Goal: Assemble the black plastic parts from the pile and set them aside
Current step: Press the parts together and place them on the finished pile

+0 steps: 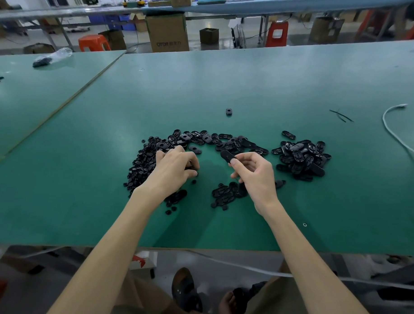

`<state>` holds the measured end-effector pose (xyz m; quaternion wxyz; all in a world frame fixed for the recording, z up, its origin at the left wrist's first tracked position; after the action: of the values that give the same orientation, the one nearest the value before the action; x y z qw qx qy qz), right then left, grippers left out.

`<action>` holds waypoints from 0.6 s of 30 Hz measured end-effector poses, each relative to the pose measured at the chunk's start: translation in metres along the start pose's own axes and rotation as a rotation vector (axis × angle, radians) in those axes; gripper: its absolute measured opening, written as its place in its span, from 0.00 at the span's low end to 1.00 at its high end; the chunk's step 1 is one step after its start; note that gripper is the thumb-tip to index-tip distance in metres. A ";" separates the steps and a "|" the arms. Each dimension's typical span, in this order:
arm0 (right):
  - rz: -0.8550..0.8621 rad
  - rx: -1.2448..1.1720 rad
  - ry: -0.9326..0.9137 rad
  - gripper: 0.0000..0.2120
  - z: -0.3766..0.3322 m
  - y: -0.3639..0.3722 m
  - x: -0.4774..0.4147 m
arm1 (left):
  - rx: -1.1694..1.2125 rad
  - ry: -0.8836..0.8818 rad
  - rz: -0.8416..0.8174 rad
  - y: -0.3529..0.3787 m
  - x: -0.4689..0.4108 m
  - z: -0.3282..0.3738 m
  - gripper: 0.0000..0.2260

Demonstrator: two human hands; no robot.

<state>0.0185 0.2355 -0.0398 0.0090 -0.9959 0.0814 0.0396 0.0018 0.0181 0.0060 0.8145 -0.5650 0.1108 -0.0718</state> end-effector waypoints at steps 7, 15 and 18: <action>0.002 0.004 0.002 0.02 0.000 0.000 -0.001 | -0.028 -0.009 -0.042 0.004 0.000 0.004 0.04; 0.008 -0.007 0.008 0.02 -0.001 0.000 0.000 | 0.257 -0.005 0.081 0.000 -0.001 0.022 0.06; 0.019 -0.017 0.002 0.02 -0.001 0.000 0.000 | 0.432 0.004 0.107 0.001 -0.001 0.036 0.05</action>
<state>0.0188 0.2356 -0.0391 0.0001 -0.9951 0.0905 0.0392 0.0106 0.0514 0.0170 0.9189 -0.3708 0.1245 -0.0517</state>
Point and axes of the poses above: each hand's wrist, its own x-axis away from the middle knuckle, its own y-axis out of the palm, z = x × y, the point moved 2 cm from there along -x, towards the middle knuckle, and after that the axes turned 2 degrees about y, right-handed, at the moved point
